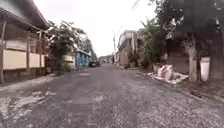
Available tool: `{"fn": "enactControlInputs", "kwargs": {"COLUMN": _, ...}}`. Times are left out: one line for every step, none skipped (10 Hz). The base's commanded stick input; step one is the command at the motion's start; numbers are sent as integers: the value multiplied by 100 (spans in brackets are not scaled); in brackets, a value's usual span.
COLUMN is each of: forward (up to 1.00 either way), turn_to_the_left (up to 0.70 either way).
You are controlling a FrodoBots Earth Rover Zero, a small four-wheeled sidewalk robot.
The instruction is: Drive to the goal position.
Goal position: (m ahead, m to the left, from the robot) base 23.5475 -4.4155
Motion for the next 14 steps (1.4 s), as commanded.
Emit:
{"fn": "enactControlInputs", "kwargs": {"forward": 70, "turn_to_the_left": 0}}
{"fn": "enactControlInputs", "kwargs": {"forward": 70, "turn_to_the_left": 0}}
{"fn": "enactControlInputs", "kwargs": {"forward": 70, "turn_to_the_left": 0}}
{"fn": "enactControlInputs", "kwargs": {"forward": 70, "turn_to_the_left": 0}}
{"fn": "enactControlInputs", "kwargs": {"forward": 70, "turn_to_the_left": 0}}
{"fn": "enactControlInputs", "kwargs": {"forward": 70, "turn_to_the_left": 0}}
{"fn": "enactControlInputs", "kwargs": {"forward": 70, "turn_to_the_left": 0}}
{"fn": "enactControlInputs", "kwargs": {"forward": 70, "turn_to_the_left": 0}}
{"fn": "enactControlInputs", "kwargs": {"forward": 70, "turn_to_the_left": 0}}
{"fn": "enactControlInputs", "kwargs": {"forward": 70, "turn_to_the_left": 0}}
{"fn": "enactControlInputs", "kwargs": {"forward": 70, "turn_to_the_left": 0}}
{"fn": "enactControlInputs", "kwargs": {"forward": 70, "turn_to_the_left": 0}}
{"fn": "enactControlInputs", "kwargs": {"forward": 70, "turn_to_the_left": 0}}
{"fn": "enactControlInputs", "kwargs": {"forward": 70, "turn_to_the_left": 0}}
